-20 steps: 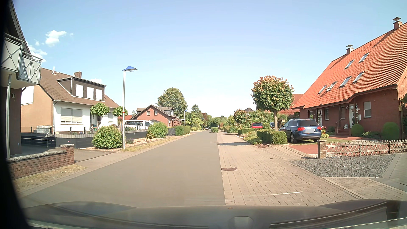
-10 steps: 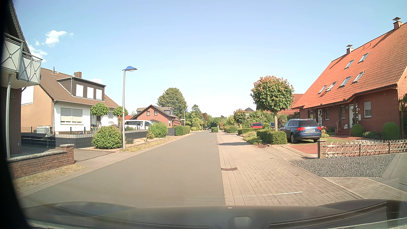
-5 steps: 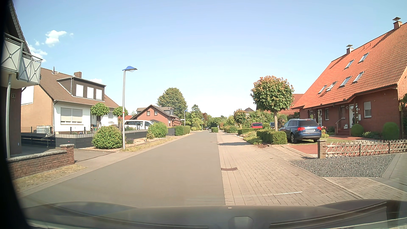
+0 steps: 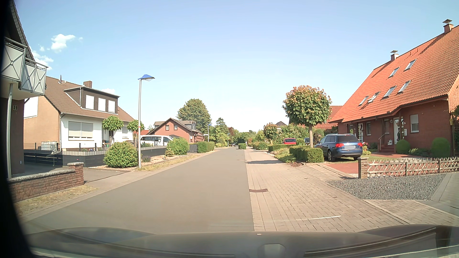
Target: Follow the waypoints while adhering to traffic rules and regulations
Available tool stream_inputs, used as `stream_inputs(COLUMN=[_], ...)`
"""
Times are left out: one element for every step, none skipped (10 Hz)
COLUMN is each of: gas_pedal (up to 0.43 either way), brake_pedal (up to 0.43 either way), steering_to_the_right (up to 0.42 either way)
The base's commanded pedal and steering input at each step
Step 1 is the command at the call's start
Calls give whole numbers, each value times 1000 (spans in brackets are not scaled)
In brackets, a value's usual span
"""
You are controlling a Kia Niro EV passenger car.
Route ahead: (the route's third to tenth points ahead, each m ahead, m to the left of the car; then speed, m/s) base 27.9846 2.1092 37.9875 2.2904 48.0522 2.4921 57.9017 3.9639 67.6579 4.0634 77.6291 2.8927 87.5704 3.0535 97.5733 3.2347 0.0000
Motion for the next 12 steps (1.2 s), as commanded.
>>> stream_inputs(gas_pedal=[0, 0, 0, 0, 0, 0, 0, 0, 0, 0, 0, 0], brake_pedal=[293, 293, 293, 293, 293, 293, 293, 293, 287, 293, 293, 293], steering_to_the_right=[-15, -15, -15, -14, -13, -13, -13, -13, -13, -13, -13, -13])
